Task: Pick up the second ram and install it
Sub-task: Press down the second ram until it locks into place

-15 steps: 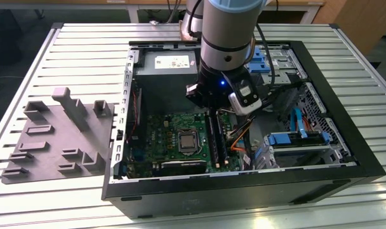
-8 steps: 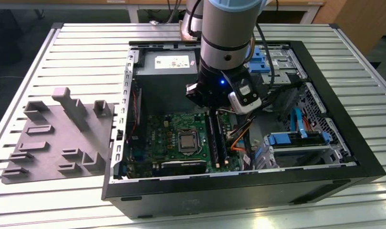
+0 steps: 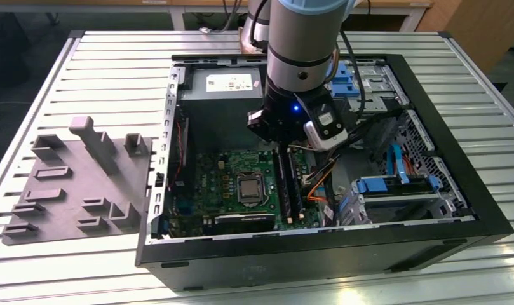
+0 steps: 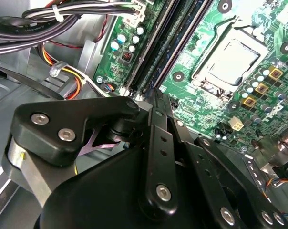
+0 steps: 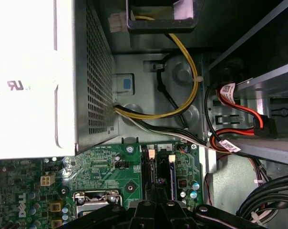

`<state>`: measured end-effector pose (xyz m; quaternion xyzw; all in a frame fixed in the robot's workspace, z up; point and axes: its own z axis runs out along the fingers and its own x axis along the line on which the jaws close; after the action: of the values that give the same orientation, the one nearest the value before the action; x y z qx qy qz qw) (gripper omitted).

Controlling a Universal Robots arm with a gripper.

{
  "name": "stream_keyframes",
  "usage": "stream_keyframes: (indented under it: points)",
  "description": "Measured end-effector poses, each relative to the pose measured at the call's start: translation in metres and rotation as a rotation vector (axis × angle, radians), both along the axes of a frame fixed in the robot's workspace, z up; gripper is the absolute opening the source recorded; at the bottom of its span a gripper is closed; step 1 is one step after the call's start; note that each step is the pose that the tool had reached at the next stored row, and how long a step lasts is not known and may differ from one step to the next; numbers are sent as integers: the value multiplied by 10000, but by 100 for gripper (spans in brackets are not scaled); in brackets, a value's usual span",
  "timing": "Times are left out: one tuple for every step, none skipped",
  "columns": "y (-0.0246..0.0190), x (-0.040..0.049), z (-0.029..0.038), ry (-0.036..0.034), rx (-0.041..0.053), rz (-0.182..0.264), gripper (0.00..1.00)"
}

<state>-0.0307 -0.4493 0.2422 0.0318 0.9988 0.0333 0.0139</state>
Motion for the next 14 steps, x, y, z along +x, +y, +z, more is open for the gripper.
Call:
stream_keyframes:
  points:
    - [2, 0, 0, 0, 0, 0, 11]
    - [4, 0, 0, 0, 0, 0, 11]
    - [7, 0, 0, 0, -1, 0, 11]
    - [9, 0, 0, 0, -1, 0, 11]
    - [11, 0, 0, 0, 0, 0, 11]
    - [14, 0, 0, 0, 0, 0, 11]
    - [16, 0, 0, 0, 0, 0, 11]
    - [19, 0, 0, 0, 0, -1, 11]
    - [21, 0, 0, 0, 0, -1, 11]
    - [24, 0, 0, 0, 0, -1, 11]
    - [27, 0, 0, 0, 0, 0, 11]
    - [29, 0, 0, 0, 0, -1, 11]
    - [32, 0, 0, 0, -1, -1, 11]
    - [34, 0, 0, 0, -1, -1, 11]
